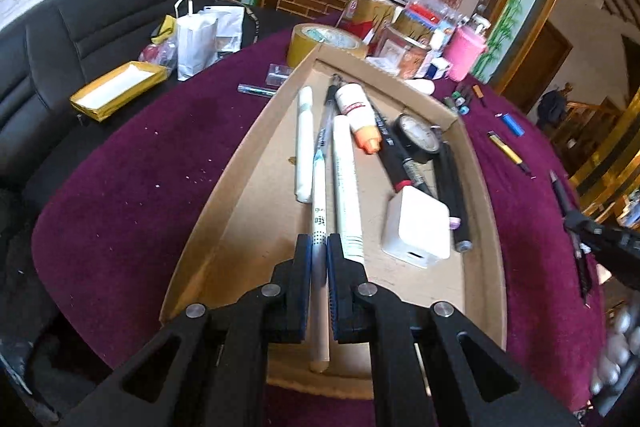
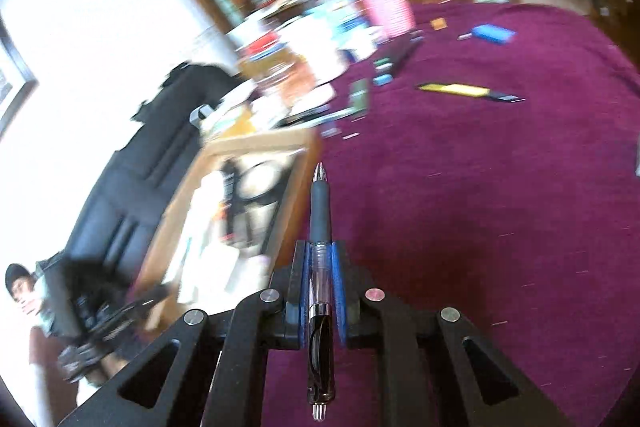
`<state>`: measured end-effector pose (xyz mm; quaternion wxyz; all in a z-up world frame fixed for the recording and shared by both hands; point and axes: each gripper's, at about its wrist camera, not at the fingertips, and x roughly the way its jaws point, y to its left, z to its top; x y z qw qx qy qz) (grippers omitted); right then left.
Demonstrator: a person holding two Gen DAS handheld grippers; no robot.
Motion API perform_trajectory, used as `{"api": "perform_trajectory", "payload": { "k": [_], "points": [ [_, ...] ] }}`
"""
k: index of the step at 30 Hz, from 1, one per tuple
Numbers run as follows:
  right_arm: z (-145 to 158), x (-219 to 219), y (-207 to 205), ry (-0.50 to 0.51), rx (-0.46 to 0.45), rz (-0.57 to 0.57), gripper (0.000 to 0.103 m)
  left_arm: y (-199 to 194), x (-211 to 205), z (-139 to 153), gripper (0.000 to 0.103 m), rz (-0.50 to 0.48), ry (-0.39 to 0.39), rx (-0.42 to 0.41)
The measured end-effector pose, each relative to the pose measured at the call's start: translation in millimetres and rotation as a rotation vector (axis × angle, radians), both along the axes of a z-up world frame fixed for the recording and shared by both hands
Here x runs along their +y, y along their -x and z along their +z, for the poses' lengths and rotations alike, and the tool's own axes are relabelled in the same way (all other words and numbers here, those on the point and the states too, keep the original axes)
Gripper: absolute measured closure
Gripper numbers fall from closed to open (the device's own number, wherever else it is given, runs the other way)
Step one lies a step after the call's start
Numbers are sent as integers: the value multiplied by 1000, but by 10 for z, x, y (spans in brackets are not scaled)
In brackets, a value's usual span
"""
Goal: Organize rigid objects
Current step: 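Lower the pencil and pen into the tray and open both tools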
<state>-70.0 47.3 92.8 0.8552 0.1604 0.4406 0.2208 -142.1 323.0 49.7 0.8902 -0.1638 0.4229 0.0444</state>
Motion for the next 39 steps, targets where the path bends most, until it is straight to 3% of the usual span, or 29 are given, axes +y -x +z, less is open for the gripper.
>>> {"api": "perform_trajectory", "payload": {
  "k": [4, 9, 15, 21, 26, 30, 33, 35, 39],
  "points": [
    [-35, 472, 35, -36, 39, 120, 91, -116, 8, -51, 92, 3, -12, 34],
    [-192, 993, 78, -66, 114, 241, 91, 71, 25, 113, 50, 2, 53, -58],
    [-424, 1476, 75, -70, 175, 339, 91, 402, 190, 369, 33, 71, 60, -174],
    [-612, 1694, -25, -34, 183, 354, 90, 499, 329, 431, 29, 117, 41, -199],
    [-640, 1732, -120, 129, 100, 306, 90, 448, 342, 355, 29, 116, 66, -175],
    [-668, 1642, -242, 65, 129, 286, 90, 452, 329, 353, 29, 109, 61, -177],
    [-560, 1576, -182, 45, 91, 299, 89, 456, 280, 381, 28, 108, 37, -191],
    [-435, 1516, -69, 54, 38, 301, 85, 462, 253, 398, 28, 110, 27, -201],
    [-115, 1355, 199, 134, -143, 257, 52, 476, 121, 479, 27, 130, -49, -225]
  ]
}}
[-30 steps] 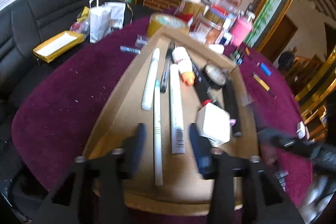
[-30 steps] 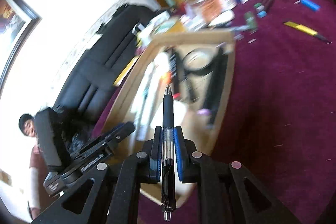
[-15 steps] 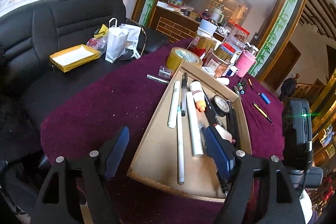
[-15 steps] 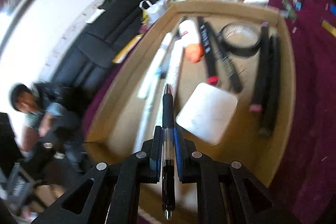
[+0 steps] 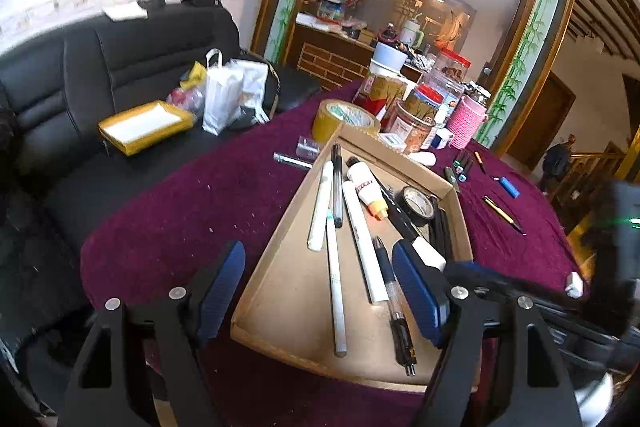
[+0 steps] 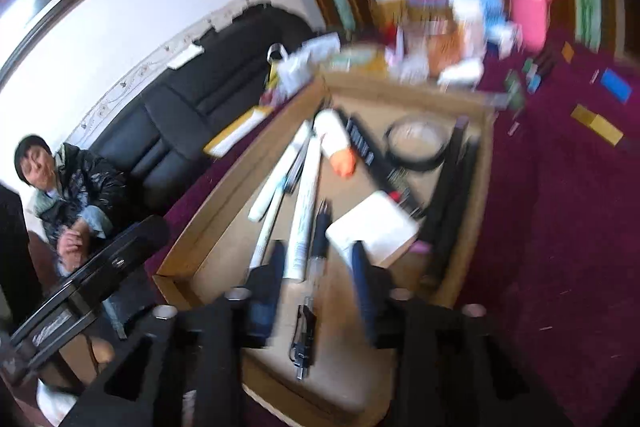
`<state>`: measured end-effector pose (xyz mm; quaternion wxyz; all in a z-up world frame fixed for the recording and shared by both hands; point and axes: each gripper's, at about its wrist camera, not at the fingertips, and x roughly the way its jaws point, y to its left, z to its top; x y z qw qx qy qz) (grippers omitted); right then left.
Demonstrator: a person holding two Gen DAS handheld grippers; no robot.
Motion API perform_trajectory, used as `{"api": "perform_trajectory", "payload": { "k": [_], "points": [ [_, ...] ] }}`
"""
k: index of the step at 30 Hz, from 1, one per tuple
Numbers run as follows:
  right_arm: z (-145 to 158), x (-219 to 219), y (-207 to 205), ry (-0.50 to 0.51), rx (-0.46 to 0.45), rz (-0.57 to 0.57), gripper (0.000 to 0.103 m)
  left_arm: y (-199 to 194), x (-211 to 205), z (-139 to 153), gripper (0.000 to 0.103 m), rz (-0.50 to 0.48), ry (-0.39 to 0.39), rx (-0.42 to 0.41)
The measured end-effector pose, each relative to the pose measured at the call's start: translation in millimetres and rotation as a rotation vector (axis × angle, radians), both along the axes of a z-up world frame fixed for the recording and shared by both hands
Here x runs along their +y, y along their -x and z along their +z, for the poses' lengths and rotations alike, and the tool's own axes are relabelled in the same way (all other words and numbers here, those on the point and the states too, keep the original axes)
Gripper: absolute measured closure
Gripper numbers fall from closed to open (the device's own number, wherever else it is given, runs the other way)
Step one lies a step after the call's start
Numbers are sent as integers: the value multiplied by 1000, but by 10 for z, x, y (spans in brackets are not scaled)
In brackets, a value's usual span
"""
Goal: Organize rigid objects
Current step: 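Lower the pencil and pen into the tray and open both tools, then withdraw both open tools from the tray toward the loose items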
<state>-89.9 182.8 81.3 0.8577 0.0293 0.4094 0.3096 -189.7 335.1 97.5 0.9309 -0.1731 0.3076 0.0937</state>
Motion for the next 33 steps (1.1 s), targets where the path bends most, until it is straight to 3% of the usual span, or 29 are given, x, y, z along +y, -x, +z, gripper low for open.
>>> {"api": "perform_trajectory", "payload": {
  "k": [4, 6, 9, 18, 33],
  "points": [
    [214, -203, 245, 101, -198, -104, 24, 43, -189, 111, 18, 26, -102, -24],
    [257, -306, 290, 152, -263, -150, 20, 69, -287, 179, 17, 26, -137, -46],
    [266, -451, 332, 210, -315, -201, 19, 102, -453, 272, 10, 24, -184, -76],
    [269, -953, 362, 251, -321, -326, 19, 111, -874, 353, 10, -44, -244, -81],
    [313, -1345, 478, 269, -348, -390, 19, 129, -1359, 389, 10, -141, -291, -67]
  ]
}}
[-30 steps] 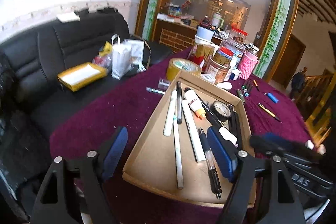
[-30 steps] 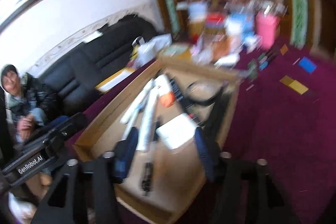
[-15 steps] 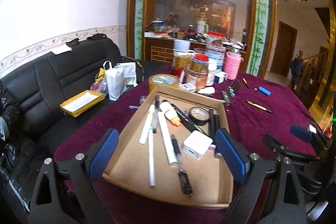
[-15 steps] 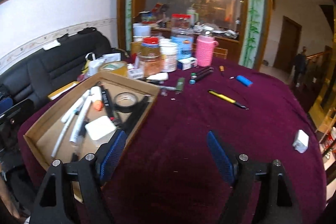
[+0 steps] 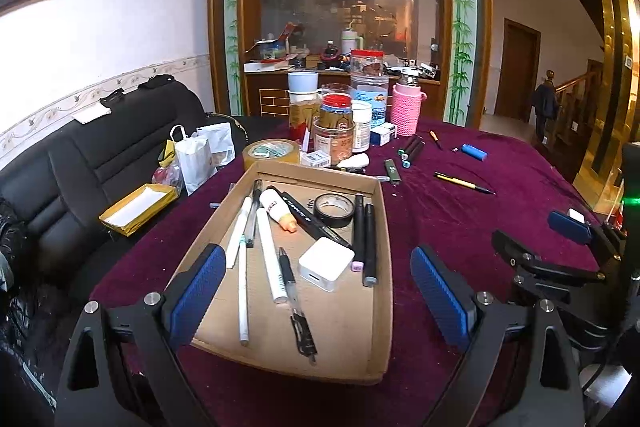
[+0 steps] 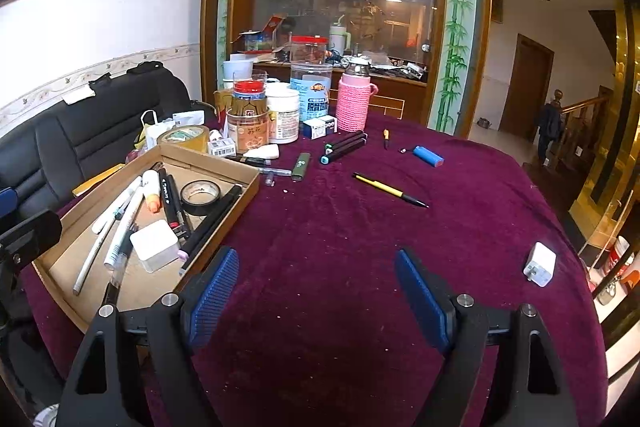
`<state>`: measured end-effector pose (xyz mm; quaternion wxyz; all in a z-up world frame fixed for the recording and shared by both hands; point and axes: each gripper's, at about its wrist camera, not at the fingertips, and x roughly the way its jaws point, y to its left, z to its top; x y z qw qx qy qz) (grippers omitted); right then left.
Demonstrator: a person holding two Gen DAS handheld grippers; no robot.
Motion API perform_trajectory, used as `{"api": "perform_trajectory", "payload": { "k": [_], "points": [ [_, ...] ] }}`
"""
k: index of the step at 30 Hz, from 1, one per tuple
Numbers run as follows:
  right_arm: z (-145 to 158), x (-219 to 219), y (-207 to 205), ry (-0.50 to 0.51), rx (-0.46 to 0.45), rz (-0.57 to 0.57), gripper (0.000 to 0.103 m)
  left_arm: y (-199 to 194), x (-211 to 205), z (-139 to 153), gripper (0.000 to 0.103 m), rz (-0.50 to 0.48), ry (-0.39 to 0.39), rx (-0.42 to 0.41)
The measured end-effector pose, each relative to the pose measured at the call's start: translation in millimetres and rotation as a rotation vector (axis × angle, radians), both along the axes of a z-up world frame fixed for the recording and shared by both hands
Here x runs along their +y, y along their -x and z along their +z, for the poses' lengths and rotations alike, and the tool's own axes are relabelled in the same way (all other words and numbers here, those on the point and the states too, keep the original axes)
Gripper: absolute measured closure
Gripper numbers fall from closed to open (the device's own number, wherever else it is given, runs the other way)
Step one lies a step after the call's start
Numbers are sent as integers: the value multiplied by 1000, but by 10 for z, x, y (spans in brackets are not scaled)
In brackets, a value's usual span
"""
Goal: Organize rigid objects
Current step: 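Withdraw both open tools from the tray toward the loose items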
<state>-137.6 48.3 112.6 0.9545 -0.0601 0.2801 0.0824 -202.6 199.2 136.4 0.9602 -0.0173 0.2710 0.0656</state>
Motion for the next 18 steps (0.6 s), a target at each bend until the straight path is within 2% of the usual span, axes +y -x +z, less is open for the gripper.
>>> {"api": "perform_trajectory", "payload": {
  "k": [12, 18],
  "points": [
    [-62, -120, -44, 2, 21, -16, 18, -25, -159, -54, 10, -32, -7, 26],
    [-89, -307, -199, -6, 41, -31, 19, -120, -442, -27, 10, -125, 8, 61]
  ]
}}
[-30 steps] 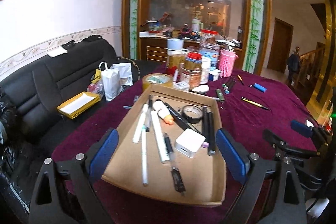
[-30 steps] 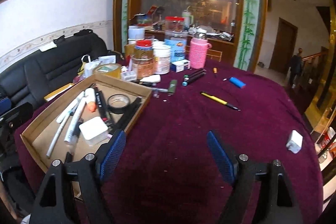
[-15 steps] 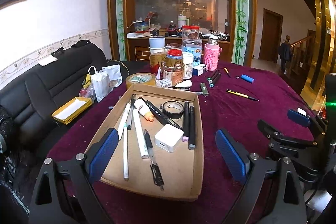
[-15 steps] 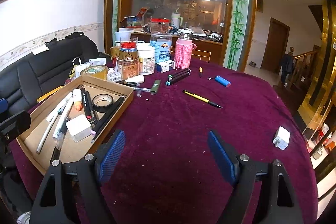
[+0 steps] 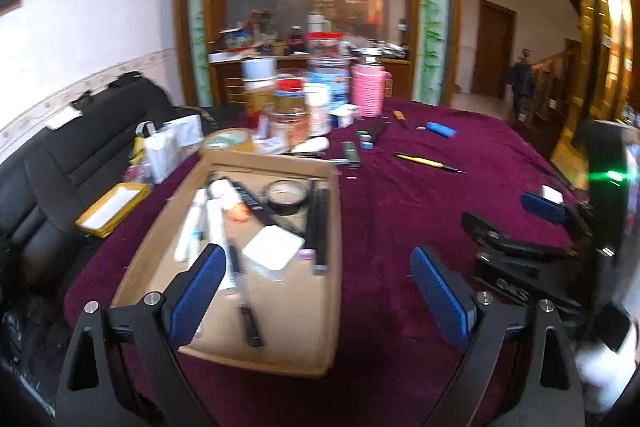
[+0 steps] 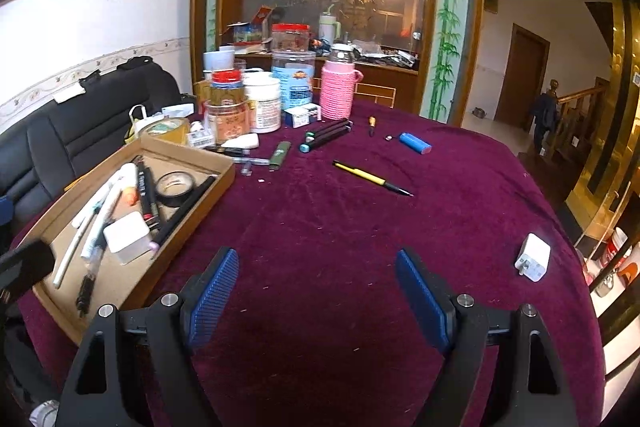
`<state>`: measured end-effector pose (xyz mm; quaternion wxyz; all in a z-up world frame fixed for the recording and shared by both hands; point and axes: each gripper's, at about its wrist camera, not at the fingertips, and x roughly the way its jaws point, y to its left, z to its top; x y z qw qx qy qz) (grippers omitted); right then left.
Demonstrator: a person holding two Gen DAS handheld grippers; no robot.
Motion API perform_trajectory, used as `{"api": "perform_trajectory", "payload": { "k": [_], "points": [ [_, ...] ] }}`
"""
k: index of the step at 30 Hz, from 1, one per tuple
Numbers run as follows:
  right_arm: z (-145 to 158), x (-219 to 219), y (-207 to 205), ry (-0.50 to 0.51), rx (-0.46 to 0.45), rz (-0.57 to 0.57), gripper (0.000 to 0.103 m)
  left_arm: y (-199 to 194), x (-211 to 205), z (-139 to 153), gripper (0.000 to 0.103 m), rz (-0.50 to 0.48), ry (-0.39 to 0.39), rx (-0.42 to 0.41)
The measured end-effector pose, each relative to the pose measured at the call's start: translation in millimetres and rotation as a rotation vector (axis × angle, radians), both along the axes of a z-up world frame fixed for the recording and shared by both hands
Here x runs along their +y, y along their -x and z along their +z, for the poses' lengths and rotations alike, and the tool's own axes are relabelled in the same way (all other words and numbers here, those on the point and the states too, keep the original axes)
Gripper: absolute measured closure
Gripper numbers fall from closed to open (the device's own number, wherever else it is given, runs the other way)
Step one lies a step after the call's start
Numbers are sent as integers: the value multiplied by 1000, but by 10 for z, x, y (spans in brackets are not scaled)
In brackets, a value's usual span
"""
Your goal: Organize rigid objects
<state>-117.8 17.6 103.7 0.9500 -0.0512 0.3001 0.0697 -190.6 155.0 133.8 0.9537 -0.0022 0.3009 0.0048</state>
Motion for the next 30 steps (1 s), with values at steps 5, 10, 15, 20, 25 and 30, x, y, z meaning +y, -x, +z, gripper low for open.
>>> {"api": "perform_trajectory", "payload": {
  "k": [5, 10, 15, 20, 25, 30],
  "points": [
    [-52, -391, -210, -24, 45, -65, 19, -201, -353, -51, 10, -115, 29, 22],
    [-113, -981, -415, -34, 97, -194, 19, -621, -727, -353, 10, -230, 127, 165],
    [-183, -1347, -585, -27, 139, -256, 19, -989, -1110, -727, 10, -288, 124, 248],
    [-274, -1469, -798, -33, 190, -255, 19, -1251, -1195, -1001, 10, -266, 139, 300],
    [-305, -1466, -1058, -64, 227, -231, 19, -1370, -1013, -1102, 9, -214, 236, 349],
    [-348, -1437, -1415, -128, 275, -187, 19, -1378, -1021, -1126, 1, -243, 269, 354]
  ]
}}
